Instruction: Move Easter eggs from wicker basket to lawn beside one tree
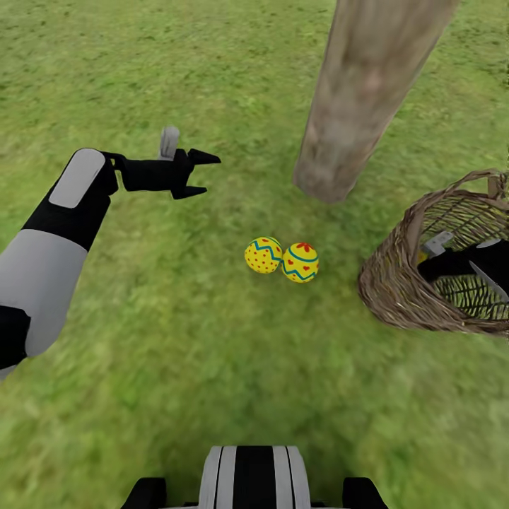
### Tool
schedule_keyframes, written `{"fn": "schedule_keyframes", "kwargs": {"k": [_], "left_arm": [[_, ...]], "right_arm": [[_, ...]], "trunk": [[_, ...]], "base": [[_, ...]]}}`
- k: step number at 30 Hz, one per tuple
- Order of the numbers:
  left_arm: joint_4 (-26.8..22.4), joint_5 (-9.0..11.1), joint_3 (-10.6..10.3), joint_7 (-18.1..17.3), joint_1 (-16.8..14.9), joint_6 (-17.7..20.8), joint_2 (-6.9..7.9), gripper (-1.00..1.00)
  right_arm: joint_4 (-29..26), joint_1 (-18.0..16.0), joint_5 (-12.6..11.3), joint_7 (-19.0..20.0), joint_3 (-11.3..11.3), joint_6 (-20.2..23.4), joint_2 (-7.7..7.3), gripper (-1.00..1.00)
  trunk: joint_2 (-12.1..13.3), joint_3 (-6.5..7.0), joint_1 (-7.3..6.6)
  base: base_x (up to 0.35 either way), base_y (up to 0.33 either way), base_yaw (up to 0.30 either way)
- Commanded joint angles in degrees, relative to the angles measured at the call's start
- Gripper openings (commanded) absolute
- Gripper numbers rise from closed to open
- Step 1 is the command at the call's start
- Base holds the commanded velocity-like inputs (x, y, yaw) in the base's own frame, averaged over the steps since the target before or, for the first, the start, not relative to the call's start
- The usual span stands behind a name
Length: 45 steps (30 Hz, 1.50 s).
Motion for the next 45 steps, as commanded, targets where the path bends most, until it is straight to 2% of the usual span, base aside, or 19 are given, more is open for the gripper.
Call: {"fn": "schedule_keyframes", "kwargs": {"k": [1,14,17,25,30,33,37,41,43,45], "left_arm": [[0.0,0.6,-0.2,0.6,0.0,0.0,-0.02,1.0],[2.1,0.5,-0.2,0.6,0.0,0.1,0.09,1.0],[2.2,0.5,-0.3,0.6,0.0,0.2,0.35,1.0],[2.3,0.5,-0.7,0.6,0.0,0.1,0.53,1.0],[5.9,0.3,-0.8,0.6,0.0,0.0,0.32,1.0],[6.4,0.2,-0.8,0.6,0.0,0.1,0.45,1.0],[6.4,0.2,-1.0,0.6,0.0,0.1,0.36,1.0],[6.5,0.2,-1.3,0.6,0.0,0.1,0.47,1.0],[6.5,0.2,-1.4,0.5,0.0,0.1,0.49,1.0],[6.5,0.2,-1.4,0.5,0.0,0.1,0.38,1.0]], "right_arm": [[-0.1,-0.1,-0.6,-0.1,0.3,0.4,-0.07,-1.0],[-0.2,-0.1,-0.4,-0.2,0.3,0.4,-0.09,-1.0],[-0.1,-0.1,-0.4,-0.1,0.3,0.3,-1.38,-1.0],[-0.2,-0.1,-0.4,0.0,0.2,0.4,-1.59,-1.0],[-0.7,-0.1,-0.4,0.3,0.2,1.7,-1.77,-1.0],[-3.4,-0.1,-0.5,0.3,0.2,2.8,-3.2,-1.0],[-4.2,-0.1,-0.5,0.3,0.2,3.4,-3.83,-1.0],[-8.3,-0.1,-0.7,0.4,-0.1,5.6,-6.23,-1.0],[-10.6,-0.1,-0.6,0.4,-3.3,6.8,-7.31,-1.0],[-13.6,-0.1,-0.5,0.5,-4.8,8.7,-8.73,-1.0]], "trunk": [[0.0,0.19,-0.03],[0.2,3.07,-0.36],[0.2,3.73,-0.44],[0.3,5.5,-0.65],[0.4,6.61,-0.77],[0.4,7.28,-0.85],[0.5,7.72,-0.9],[0.5,7.72,-0.9],[0.5,7.72,-0.9],[0.5,7.72,-0.9]], "base": [[0.0,0.0,0.0],[-0.152,0.0,0.0],[-0.088,0.0,0.0],[-0.157,0.0,0.0],[-0.065,0.0,0.0],[-0.158,0.0,0.0],[-0.091,0.0,0.0],[-0.005,0.0,0.0],[0.0,0.0,0.0],[0.0,0.0,0.0]]}}
